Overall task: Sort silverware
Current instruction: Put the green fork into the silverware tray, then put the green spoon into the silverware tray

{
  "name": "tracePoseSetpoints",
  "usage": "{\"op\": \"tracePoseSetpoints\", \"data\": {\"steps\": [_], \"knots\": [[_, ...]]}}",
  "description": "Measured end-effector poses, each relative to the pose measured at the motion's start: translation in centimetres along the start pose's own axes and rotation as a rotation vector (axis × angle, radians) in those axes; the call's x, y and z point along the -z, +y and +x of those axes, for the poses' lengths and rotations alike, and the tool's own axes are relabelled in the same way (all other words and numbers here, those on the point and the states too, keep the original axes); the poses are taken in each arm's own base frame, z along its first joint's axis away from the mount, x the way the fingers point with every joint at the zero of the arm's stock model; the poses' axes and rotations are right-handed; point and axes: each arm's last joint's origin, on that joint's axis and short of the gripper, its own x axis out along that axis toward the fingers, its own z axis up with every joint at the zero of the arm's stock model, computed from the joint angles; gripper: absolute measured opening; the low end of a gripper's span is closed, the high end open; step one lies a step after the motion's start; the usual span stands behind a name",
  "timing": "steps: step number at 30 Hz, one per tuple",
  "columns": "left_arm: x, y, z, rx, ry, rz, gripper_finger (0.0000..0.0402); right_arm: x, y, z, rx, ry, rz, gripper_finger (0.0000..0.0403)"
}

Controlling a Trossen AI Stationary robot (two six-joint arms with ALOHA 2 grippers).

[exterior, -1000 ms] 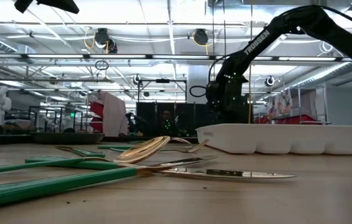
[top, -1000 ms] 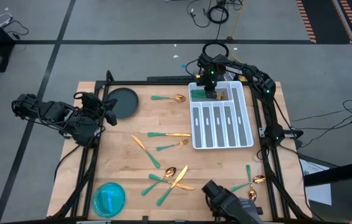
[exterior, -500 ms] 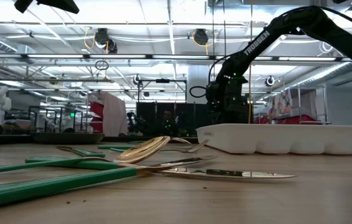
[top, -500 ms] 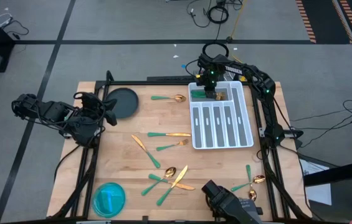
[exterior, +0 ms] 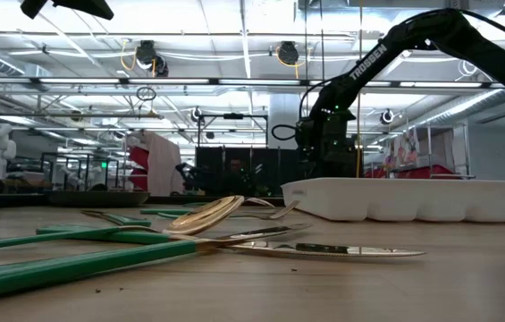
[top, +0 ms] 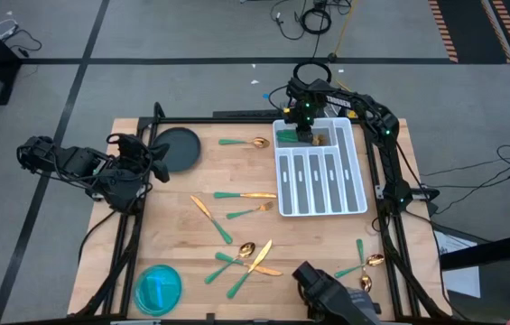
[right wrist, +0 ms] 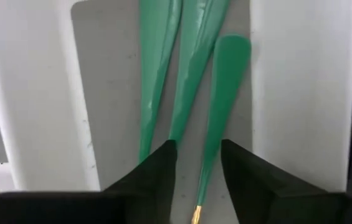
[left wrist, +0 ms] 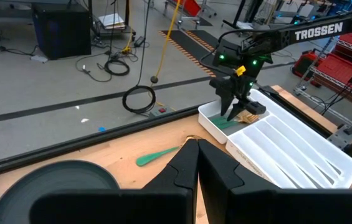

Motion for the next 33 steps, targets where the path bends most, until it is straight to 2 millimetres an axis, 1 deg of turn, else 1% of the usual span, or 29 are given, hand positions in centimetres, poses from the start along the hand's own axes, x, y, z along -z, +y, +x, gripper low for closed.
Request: {"op": "tracePoseSetpoints", "data": {"steps": [3, 5, 10, 14, 16, 18, 21, 24, 28, 30, 33], "knots": [[0.0, 0.0, 0.0, 0.0, 0.0, 0.0, 0.0018, 0.0, 0.3, -0.9, 0.011, -0.006, 0.009, 0.014], [0.0, 0.0, 0.0, -0.001, -0.001, 0.001, 0.0018, 0.0, 0.7, -2.2, 0.048, -0.004, 0.0, 0.0143], [0.0, 0.0, 0.0, -0.003, -0.005, 0.007, 0.0018, -0.4, 1.3, -6.9, 0.145, -0.044, -0.005, 0.0144], [0.0, 0.0, 0.0, -0.004, -0.006, 0.007, 0.0018, -1.3, 2.3, -11.0, 0.218, -0.133, 0.004, 0.0144], [0.0, 0.0, 0.0, -0.007, -0.012, 0.007, 0.0018, -1.9, 3.1, -12.9, 0.251, -0.173, -0.009, 0.0144], [0.0, -0.1, 0.1, -0.013, -0.018, 0.012, 0.0018, -2.9, 4.1, -14.4, 0.283, -0.218, -0.032, 0.0144], [0.1, -0.2, 0.1, -0.016, -0.019, 0.016, 0.0018, -5.5, 5.9, -16.1, 0.342, -0.322, -0.088, 0.0144], [0.1, -0.3, 0.1, -0.017, -0.018, 0.021, 0.0018, -8.1, 7.6, -16.6, 0.398, -0.441, -0.165, 0.0144], [0.2, -0.3, 0.2, -0.018, -0.015, 0.025, 0.0018, -11.0, 9.0, -16.5, 0.501, -0.566, -0.207, 0.0144], [0.2, -0.4, 0.2, -0.012, -0.002, 0.027, 0.0018, -11.8, 9.0, -15.9, 0.527, -0.586, -0.213, 0.0144], [0.3, -0.5, 0.2, -0.007, 0.009, 0.028, 0.0018, -12.7, 8.4, -14.1, 0.525, -0.585, -0.201, 0.0144]]}}
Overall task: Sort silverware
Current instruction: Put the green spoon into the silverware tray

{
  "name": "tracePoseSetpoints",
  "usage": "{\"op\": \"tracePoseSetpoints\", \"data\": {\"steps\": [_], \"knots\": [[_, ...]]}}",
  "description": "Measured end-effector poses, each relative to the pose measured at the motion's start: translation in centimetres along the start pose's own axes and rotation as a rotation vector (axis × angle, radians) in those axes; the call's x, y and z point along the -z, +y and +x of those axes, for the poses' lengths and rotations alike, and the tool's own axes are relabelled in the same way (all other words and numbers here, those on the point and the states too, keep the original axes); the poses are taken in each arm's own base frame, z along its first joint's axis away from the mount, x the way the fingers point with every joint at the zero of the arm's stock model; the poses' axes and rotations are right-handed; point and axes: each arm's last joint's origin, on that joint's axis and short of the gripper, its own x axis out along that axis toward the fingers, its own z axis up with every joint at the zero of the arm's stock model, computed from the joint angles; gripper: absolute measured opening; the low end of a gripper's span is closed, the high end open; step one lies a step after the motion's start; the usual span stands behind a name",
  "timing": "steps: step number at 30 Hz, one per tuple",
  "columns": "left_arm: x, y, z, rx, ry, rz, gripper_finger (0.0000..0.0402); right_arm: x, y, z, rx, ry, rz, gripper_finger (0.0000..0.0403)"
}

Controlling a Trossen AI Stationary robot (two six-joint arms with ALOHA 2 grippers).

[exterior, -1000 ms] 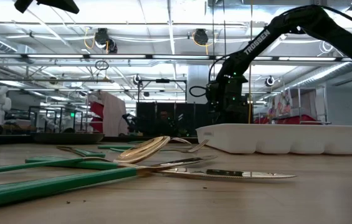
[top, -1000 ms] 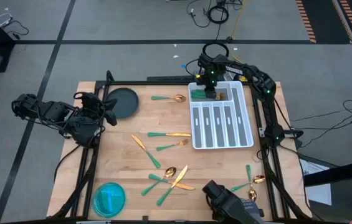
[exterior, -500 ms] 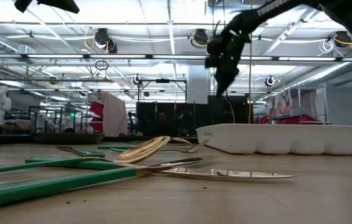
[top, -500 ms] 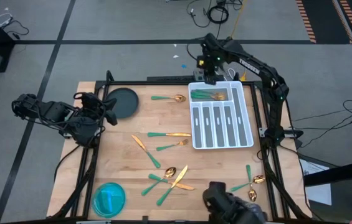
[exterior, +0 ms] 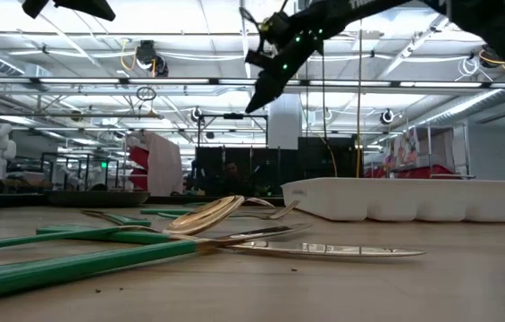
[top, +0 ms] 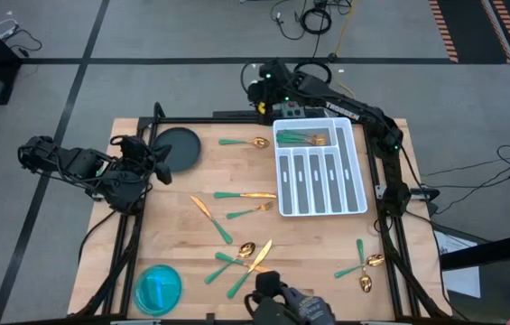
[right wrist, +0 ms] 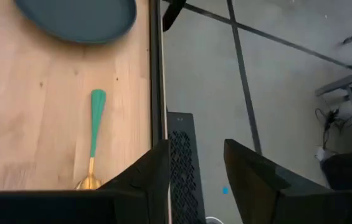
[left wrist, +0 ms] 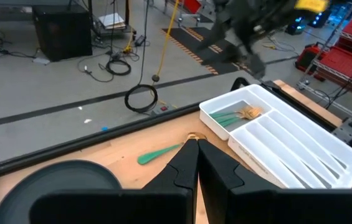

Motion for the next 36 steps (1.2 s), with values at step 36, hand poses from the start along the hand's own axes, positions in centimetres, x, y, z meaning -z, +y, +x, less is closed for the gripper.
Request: {"op": "tracePoseSetpoints", "data": {"steps": [36], "knots": [[-2.1, -2.2, 8.6, -0.032, 0.143, 0.105, 0.0017, 2.2, 1.7, -2.2, -0.21, 0.257, 0.052, 0.0144]]}}
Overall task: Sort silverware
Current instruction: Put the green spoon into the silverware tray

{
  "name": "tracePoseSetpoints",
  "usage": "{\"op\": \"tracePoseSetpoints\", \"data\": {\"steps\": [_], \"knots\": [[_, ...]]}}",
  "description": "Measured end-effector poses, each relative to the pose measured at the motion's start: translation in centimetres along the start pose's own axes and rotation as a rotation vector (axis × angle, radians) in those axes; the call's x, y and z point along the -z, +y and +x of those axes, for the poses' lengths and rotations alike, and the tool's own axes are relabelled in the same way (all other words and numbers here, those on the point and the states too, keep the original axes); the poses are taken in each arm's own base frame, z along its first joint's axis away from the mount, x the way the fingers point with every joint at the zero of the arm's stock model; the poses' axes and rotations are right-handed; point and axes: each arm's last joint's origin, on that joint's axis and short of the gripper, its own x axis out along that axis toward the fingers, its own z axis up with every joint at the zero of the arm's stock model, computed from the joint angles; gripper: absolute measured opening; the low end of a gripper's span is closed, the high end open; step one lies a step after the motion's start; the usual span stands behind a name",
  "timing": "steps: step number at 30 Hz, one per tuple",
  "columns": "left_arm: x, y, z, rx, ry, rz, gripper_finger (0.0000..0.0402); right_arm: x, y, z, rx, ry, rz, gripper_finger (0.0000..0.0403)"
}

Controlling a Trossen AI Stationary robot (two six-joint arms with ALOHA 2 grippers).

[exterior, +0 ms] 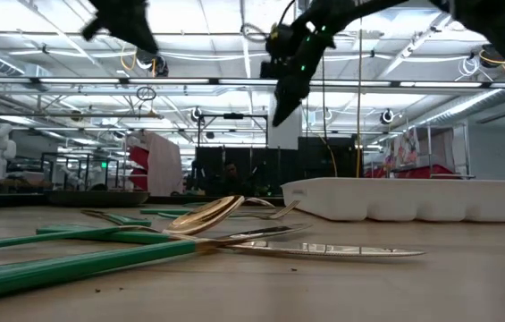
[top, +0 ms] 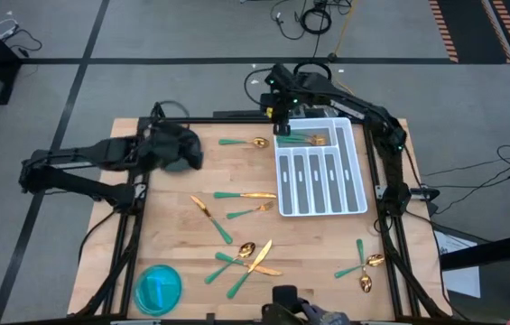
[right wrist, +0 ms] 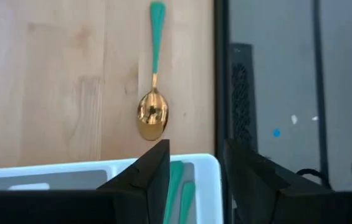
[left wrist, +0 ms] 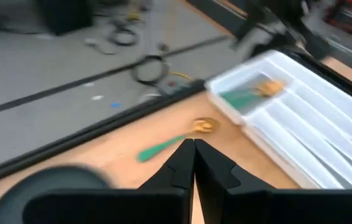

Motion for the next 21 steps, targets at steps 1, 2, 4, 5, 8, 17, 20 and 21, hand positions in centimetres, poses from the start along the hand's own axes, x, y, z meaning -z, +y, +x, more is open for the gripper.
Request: {"op": "tracePoseSetpoints", "data": {"steps": [1, 2, 4, 5, 8, 17, 20, 21], "knots": [[-0.4, -0.1, 0.7, 0.041, 0.005, 0.023, 0.0017, -0.1, 0.1, -0.8, 0.007, -0.011, 0.005, 0.0144], [-0.9, -0.1, 1.4, 0.075, 0.008, 0.041, 0.0017, -0.2, 0.3, -1.6, 0.012, -0.021, 0.011, 0.0144], [-1.6, 0.2, 2.8, 0.129, 0.019, 0.065, 0.0017, -0.1, 0.6, -3.1, 0.014, -0.026, 0.015, 0.0144], [-1.9, 0.5, 3.6, 0.143, 0.027, 0.07, 0.0017, 0.0, 0.7, -4.0, 0.014, -0.026, 0.015, 0.0144], [-2.6, 1.9, 5.7, 0.202, 0.072, 0.089, 0.0017, 0.3, 1.4, -6.6, 0.015, -0.034, 0.029, 0.0144], [-3.3, 5.9, 12.4, 0.351, 0.17, 0.113, 0.0017, 1.4, 3.7, -12.7, 0.009, -0.046, 0.082, 0.0144], [-3.0, 6.5, 14.5, 0.374, 0.185, 0.152, 0.0019, 1.7, 4.5, -13.9, -0.002, -0.036, 0.09, 0.0144], [-2.9, 6.7, 15.0, 0.382, 0.198, 0.164, 0.0021, 1.9, 4.8, -14.3, -0.007, -0.032, 0.097, 0.0144]]}}
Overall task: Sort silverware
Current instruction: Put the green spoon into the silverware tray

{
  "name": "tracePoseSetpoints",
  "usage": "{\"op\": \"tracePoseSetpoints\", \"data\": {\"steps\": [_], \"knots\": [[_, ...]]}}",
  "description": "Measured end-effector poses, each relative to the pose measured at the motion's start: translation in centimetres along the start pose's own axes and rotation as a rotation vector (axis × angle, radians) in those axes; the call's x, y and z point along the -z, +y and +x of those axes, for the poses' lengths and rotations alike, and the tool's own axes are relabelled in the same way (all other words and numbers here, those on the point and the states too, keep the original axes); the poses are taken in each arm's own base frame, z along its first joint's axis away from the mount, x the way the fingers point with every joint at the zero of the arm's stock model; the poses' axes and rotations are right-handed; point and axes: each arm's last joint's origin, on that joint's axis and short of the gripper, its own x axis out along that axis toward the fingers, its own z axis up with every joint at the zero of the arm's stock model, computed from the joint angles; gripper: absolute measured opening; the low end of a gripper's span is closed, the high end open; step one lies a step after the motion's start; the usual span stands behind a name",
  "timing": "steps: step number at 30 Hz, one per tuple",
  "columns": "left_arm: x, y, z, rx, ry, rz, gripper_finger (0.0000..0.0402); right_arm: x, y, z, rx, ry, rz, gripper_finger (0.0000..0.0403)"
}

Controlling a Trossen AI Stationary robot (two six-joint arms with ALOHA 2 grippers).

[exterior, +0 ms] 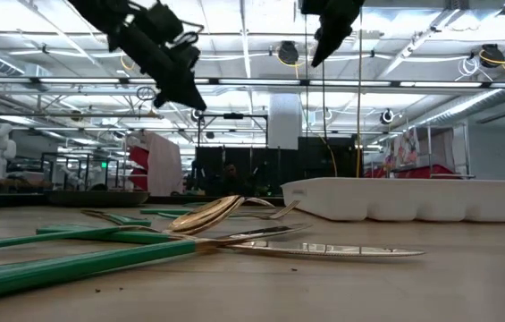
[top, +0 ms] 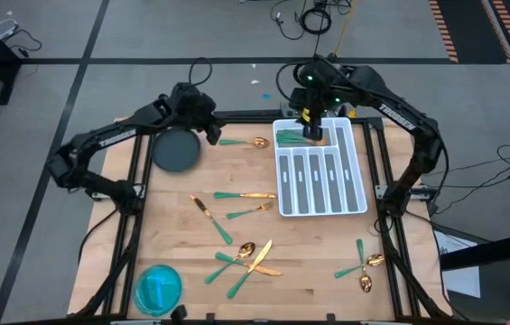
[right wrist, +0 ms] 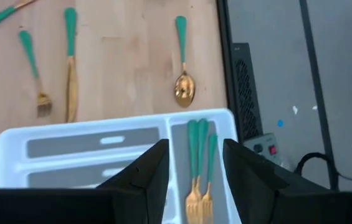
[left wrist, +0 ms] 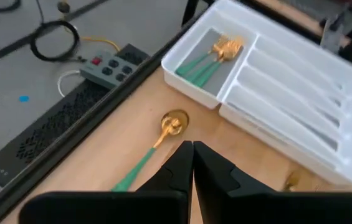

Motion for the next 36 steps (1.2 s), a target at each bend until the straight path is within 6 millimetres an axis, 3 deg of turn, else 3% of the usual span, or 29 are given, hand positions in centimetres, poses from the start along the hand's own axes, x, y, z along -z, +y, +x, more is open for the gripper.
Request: {"op": "tracePoseSetpoints", "data": {"steps": [12, 19, 26, 36], "knots": [[-2.3, 1.6, 5.0, 0.045, 0.192, 0.22, 0.0064, 1.6, 2.3, -3.5, 0.018, 0.076, 0.021, 0.0144], [-3.5, 1.8, 6.0, 0.106, 0.258, 0.381, 0.0075, 2.0, 3.3, -4.8, 0.006, 0.077, 0.007, 0.0144], [-3.6, 2.0, 7.0, 0.124, 0.283, 0.444, 0.0076, 2.3, 4.1, -5.6, -0.005, 0.073, 0.026, 0.0144], [-2.5, 3.5, 11.7, 0.136, 0.371, 0.406, 0.0076, 2.3, 4.3, -5.6, -0.013, 0.084, 0.036, 0.0144]]}}
